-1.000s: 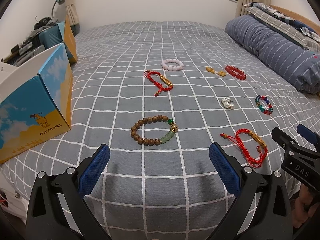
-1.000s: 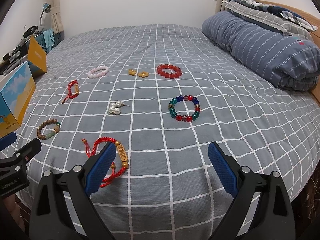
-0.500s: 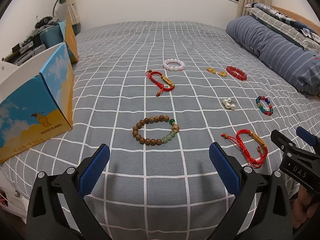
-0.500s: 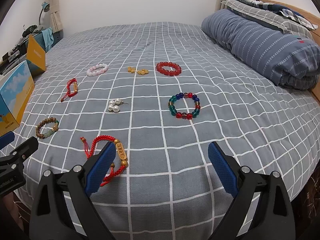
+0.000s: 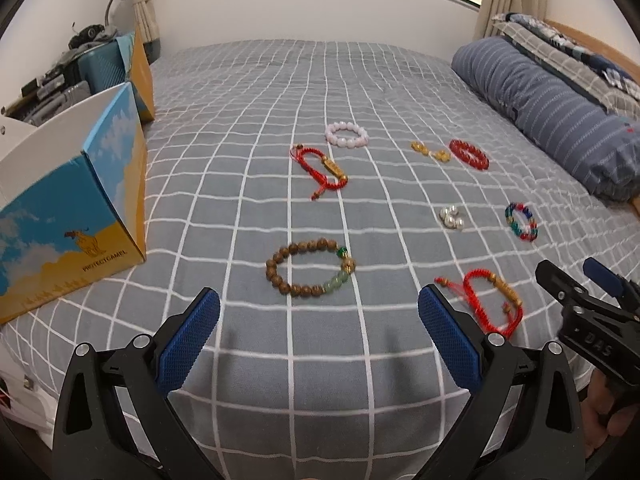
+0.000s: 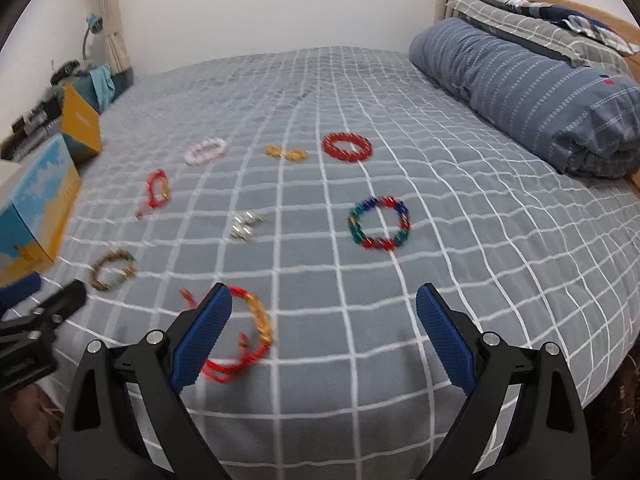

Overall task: Organize jewelry
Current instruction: 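Grasp the red cord bracelet with left tool while right tool grasps pearl earrings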

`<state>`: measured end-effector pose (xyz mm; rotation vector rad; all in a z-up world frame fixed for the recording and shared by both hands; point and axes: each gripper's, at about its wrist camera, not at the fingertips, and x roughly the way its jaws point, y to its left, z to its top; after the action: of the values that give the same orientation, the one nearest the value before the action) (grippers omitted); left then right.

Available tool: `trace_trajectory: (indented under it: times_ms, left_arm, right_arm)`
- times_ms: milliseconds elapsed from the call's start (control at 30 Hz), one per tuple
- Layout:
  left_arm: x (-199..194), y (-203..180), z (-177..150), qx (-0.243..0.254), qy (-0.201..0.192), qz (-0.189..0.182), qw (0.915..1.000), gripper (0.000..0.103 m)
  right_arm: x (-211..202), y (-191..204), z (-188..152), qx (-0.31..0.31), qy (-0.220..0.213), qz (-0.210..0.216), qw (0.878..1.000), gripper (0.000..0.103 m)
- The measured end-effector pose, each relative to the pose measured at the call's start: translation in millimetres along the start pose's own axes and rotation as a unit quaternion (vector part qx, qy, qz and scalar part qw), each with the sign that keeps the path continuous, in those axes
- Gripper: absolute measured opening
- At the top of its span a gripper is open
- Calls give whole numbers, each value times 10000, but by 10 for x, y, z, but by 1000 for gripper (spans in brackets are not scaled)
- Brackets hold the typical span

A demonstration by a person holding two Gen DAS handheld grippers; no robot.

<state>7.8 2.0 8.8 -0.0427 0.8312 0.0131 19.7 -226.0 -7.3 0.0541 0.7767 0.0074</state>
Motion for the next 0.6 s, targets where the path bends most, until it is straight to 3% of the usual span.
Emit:
trace_trajectory:
  times_ms: [167, 267, 400, 600]
  left_arm:
    - [-45, 85, 398, -179, 15, 20, 9998, 97]
    - [9, 141, 680, -266, 49, 58, 9996, 97]
    - [221, 216, 1054, -419, 281, -45, 9987, 97]
    - [721, 229, 1387, -426, 647, 53, 9970, 97]
  right_arm:
    - [-244, 115, 437, -51, -231, 171, 9996, 90]
    - [-244, 252, 723, -188, -109, 374, 9991, 90]
    - [-83, 502, 1029, -485, 210, 579, 9969, 89]
    - [364, 690, 1088, -586, 635, 579, 9946, 89]
